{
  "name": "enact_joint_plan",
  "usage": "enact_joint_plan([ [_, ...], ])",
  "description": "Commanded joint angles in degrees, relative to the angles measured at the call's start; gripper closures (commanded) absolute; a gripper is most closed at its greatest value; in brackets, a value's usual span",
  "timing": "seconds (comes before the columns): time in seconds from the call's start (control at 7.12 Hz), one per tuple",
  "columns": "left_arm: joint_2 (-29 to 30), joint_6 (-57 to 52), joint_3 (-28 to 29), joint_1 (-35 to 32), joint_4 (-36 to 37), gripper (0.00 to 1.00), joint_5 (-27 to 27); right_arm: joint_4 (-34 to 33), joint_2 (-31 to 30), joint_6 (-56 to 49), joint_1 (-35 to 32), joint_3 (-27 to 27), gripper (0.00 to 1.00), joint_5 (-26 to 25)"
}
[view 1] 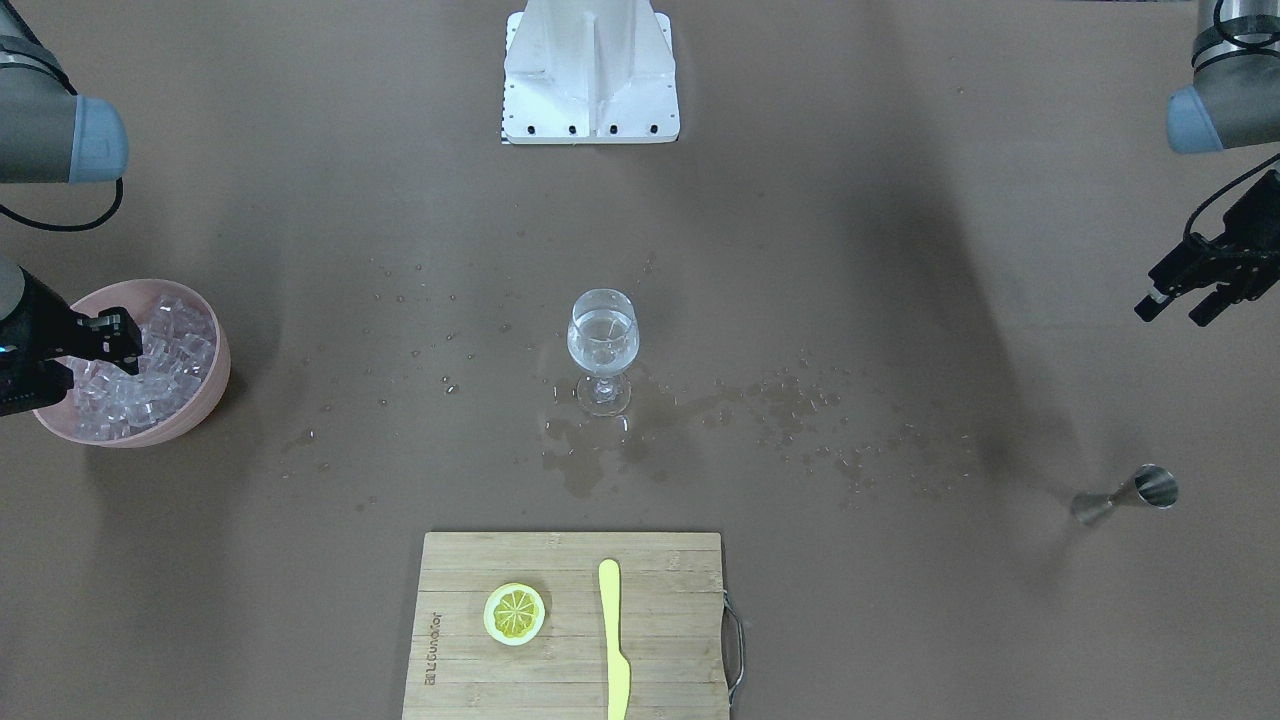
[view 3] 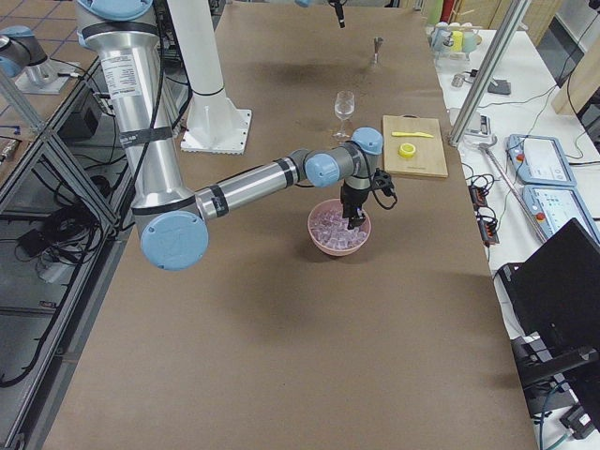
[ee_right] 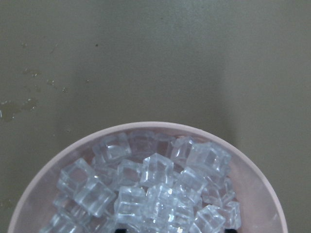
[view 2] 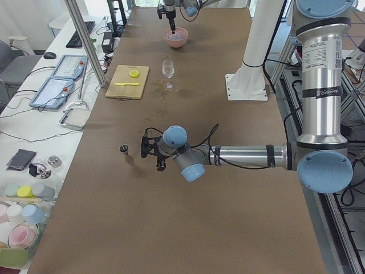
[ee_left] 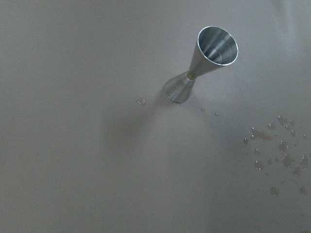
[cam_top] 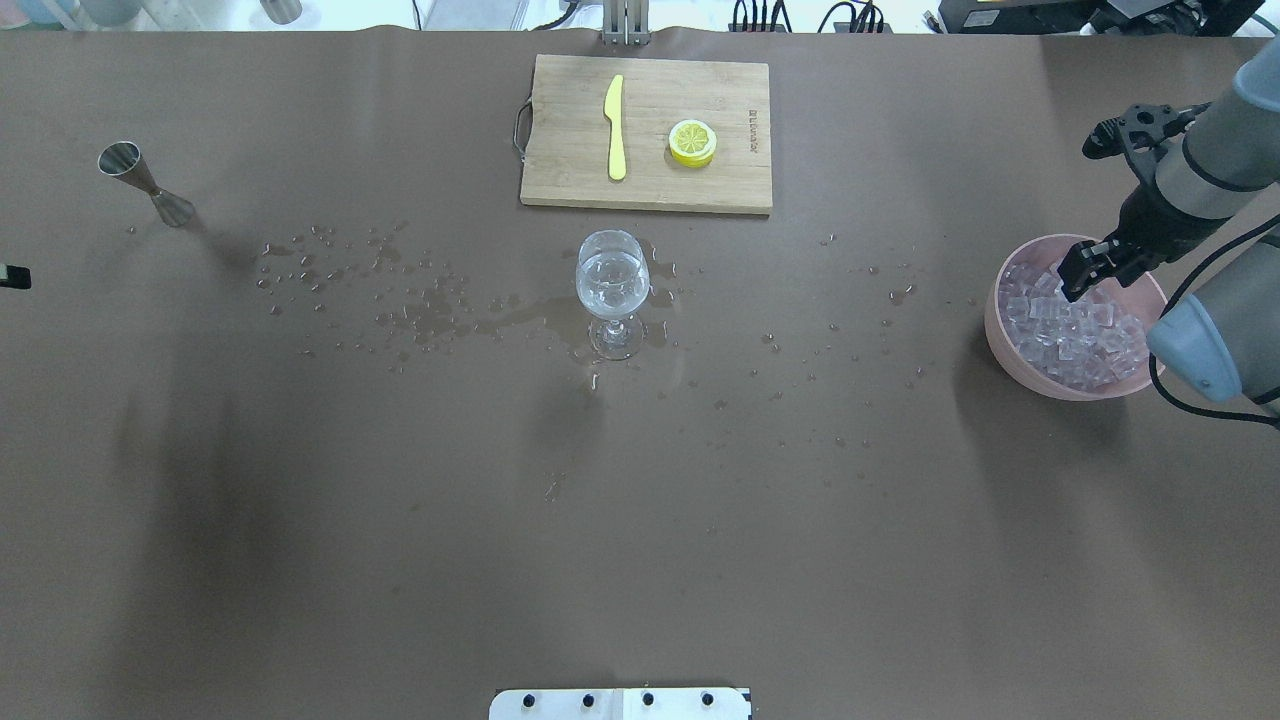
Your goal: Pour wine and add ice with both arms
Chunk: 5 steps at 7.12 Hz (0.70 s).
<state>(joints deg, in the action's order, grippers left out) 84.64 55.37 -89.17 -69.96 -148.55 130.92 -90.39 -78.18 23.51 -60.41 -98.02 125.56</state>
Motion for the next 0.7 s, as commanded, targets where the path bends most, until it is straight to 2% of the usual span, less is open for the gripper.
enact_joint_plan([
  [0.0, 0.0, 1.1, -0.1, 0.0, -0.1, 0.03, -0.1, 0.3, 0.7, 13.8, 0.0, 0.8, 0.01, 2.9],
  [0.42, 0.0, 1.1, -0.2, 0.0, -0.1, 0.03, -0.2, 0.3, 1.7, 18.3, -0.1, 4.1, 0.1, 5.2],
  [0.56, 0.0, 1.1, -0.2, 0.0, -0.2, 0.03, -0.2, 0.3, 2.2, 18.3, -0.1, 4.9, 0.17, 5.3],
])
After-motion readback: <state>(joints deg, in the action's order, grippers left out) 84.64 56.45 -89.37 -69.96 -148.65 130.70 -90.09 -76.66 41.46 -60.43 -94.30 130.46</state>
